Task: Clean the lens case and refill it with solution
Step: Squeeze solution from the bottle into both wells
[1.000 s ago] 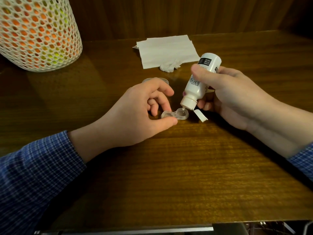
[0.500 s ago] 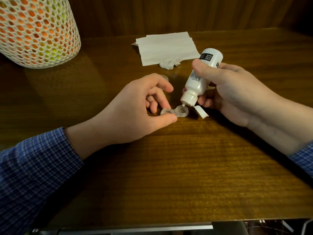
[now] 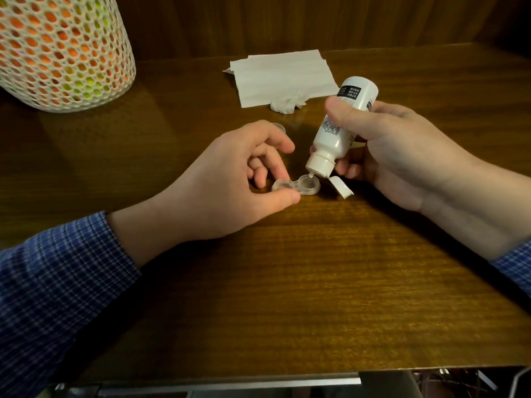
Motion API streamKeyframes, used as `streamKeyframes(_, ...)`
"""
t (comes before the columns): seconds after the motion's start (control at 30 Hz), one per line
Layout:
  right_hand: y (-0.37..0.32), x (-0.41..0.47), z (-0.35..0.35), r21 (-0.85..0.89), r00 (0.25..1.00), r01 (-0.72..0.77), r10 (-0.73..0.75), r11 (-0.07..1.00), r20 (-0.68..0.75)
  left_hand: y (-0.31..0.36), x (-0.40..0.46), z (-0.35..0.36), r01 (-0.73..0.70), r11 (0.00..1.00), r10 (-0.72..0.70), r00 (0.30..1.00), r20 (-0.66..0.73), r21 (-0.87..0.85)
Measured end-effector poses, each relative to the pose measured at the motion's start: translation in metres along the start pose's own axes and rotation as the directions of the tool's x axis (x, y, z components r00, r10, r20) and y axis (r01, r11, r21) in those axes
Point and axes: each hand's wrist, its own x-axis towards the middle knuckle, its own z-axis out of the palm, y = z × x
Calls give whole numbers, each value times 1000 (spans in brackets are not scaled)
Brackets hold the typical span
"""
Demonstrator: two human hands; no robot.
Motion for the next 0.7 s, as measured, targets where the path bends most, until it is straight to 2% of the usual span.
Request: streamKeyframes(0.7, -1, -2, -1, 0, 1000, 0, 0, 1000, 14, -1, 0, -1, -15, 1000, 15, 1000, -2, 5)
